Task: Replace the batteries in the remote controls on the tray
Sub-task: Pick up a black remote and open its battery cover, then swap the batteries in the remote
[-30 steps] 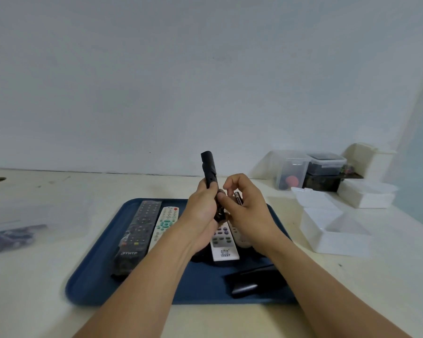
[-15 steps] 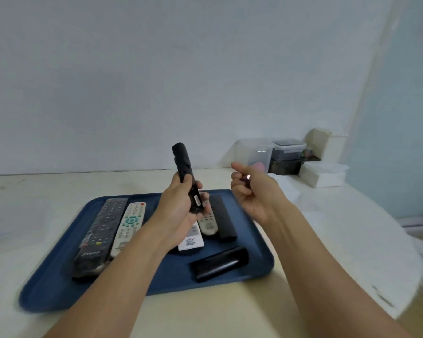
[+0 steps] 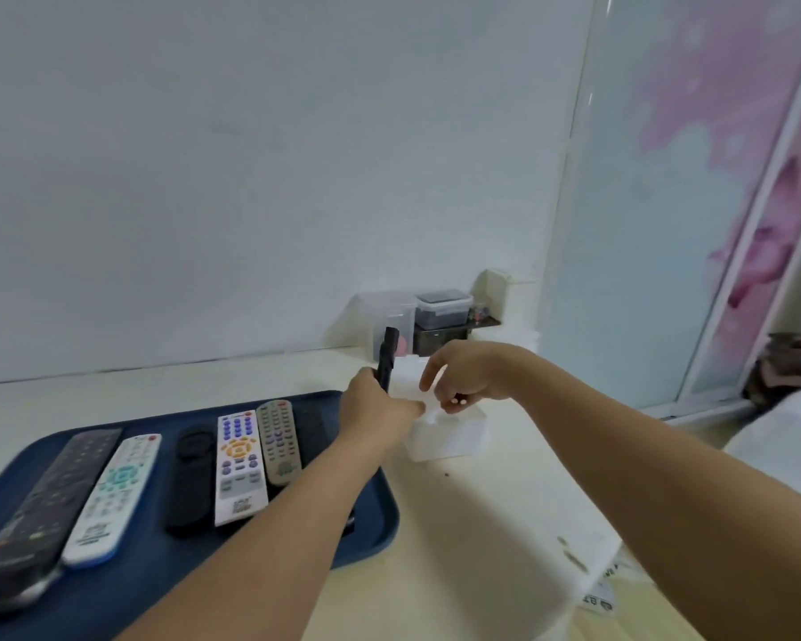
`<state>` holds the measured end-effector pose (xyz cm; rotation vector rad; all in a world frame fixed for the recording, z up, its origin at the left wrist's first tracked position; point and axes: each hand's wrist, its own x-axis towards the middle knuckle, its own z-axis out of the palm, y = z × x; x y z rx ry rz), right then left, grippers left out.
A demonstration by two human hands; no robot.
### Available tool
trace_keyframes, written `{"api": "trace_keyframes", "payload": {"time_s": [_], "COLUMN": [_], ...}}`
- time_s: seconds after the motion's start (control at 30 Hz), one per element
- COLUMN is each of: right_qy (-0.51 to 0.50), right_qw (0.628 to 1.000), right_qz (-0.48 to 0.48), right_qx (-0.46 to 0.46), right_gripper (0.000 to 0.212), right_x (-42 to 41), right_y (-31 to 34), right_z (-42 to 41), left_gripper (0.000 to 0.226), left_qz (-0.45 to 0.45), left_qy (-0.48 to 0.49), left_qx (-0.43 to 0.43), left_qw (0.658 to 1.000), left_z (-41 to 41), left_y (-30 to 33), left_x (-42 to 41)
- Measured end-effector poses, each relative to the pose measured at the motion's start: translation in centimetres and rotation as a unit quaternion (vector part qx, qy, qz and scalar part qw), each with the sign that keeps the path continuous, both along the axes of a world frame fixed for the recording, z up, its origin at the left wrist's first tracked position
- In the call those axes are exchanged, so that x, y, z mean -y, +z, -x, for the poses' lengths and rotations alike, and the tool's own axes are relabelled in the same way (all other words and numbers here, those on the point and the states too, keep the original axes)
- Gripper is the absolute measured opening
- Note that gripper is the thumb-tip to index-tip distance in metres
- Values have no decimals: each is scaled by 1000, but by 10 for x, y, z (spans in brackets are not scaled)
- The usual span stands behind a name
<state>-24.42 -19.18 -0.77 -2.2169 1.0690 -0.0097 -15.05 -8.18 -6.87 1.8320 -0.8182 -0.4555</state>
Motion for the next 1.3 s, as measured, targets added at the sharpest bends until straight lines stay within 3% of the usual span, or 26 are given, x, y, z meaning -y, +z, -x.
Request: {"api": "trace_keyframes", "payload": {"time_s": [0.17,0.3,0.4,0.5,0.63,0.73,0.87,1.0,1.1,1.2,1.3], "right_qy": [24,95,84,18,-54,-34,136,283,364,391,434], "right_qw": [992,954,956,952,947,928,946,924,891,877,860], "right_qz": [113,268,279,292,159,26,-70,24,82,132,206], "right_qx": [-46,-95,-35,94,274,370,287,254,258,245,176], "right_gripper": [28,33,35,13,6,6,11,9,16,49,83], "right_x": [5,-3,-7,-7,-18,-52,-132,-220,-273,-303,-322], "right_y": [-13,-18,-20,-13,9,25,17,-11,-28,-39,-47], "right_z": [-1,-4,-7,-7,-14,-33,-108,-189,-231,-257,-279], "left_gripper": [42,41,40,42,27,19,9,12,17,21,25], "left_qz": [-45,-46,-39,-37,54,130,199,206,184,171,111], "left_qy": [7,18,29,17,29,47,104,187,275,357,430], "left_qx": [57,72,80,53,-36,-85,-120,-81,43,123,174], "left_qw": [997,996,996,998,997,987,967,957,943,910,879], "left_z": [6,7,4,0,-20,-50,-107,-172,-204,-229,-256], "left_y": [-9,-8,-11,-15,2,28,48,47,49,46,27], "left_x": [11,11,3,-8,-28,-60,-136,-232,-308,-367,-411]}}
